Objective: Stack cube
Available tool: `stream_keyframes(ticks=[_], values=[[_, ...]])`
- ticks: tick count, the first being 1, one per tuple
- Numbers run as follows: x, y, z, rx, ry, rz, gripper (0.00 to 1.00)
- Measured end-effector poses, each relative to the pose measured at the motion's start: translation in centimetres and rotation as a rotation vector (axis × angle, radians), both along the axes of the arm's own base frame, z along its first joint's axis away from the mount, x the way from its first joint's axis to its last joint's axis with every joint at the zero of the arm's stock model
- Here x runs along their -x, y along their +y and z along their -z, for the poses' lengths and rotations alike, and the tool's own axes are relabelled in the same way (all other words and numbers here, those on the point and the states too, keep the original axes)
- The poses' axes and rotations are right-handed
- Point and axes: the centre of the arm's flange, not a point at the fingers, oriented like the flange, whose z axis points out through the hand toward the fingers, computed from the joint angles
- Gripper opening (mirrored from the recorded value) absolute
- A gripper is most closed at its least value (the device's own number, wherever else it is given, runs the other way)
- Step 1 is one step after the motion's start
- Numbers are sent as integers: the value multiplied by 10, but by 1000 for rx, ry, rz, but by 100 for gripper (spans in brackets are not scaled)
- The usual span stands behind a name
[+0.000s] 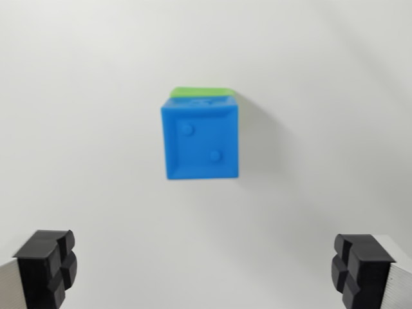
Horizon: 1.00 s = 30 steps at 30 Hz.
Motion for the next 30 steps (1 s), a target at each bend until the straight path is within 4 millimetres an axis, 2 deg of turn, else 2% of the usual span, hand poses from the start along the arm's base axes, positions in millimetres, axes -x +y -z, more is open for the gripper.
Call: stream_keyframes(ticks=[17,30], values=[[-1,-1,-69,2,-1,0,100],[-1,-1,-106,2,-1,0,100]])
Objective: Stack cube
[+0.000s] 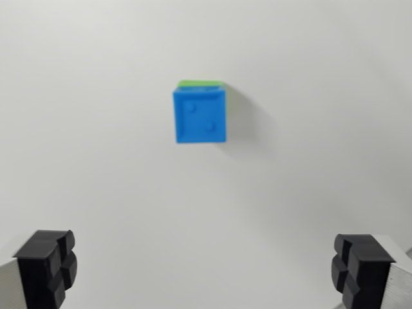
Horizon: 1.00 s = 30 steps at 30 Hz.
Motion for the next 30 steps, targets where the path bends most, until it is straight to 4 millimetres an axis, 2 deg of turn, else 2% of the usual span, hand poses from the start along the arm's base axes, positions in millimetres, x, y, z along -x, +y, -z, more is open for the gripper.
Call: stream_keyframes(ticks=[12,30], values=[[0,0,-18,0,0,0,100],[0,0,-18,0,1,0,100]])
